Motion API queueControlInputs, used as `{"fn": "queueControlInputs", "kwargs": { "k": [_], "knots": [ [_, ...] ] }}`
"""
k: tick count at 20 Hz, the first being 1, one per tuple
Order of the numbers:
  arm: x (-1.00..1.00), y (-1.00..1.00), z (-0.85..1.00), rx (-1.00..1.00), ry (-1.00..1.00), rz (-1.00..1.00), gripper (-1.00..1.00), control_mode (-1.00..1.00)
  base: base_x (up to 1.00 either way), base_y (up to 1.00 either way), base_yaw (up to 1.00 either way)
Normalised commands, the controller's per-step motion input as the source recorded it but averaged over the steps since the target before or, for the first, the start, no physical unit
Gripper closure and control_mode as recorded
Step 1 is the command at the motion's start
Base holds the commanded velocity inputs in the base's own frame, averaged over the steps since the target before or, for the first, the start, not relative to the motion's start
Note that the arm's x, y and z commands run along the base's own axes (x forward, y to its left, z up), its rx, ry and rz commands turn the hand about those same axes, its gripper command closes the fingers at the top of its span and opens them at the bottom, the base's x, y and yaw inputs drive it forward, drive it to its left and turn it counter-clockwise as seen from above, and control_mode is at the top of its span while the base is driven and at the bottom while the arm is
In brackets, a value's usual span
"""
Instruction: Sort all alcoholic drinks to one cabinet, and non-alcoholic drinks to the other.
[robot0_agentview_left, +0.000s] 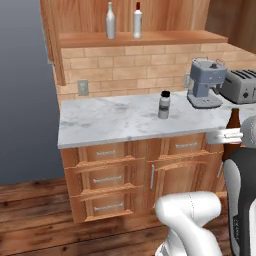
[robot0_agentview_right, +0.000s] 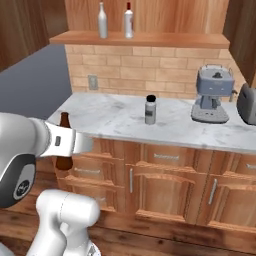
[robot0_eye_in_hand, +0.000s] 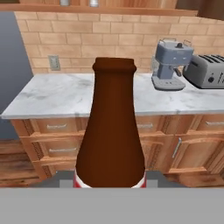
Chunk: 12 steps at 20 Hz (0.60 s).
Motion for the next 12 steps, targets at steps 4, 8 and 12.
{"fn": "queueControlInputs", "kwargs": {
  "k": [4,8,12],
  "knots": [
    [0.0,0.0,0.0,0.0,0.0,0.0,1.0,1.0,-0.5,-0.74,-0.02],
    [0.0,0.0,0.0,0.0,0.0,0.0,1.0,1.0,-0.15,-0.93,0.0],
    [0.0,0.0,0.0,0.0,0.0,0.0,1.0,1.0,-0.01,-0.89,0.0]
  ]
}}
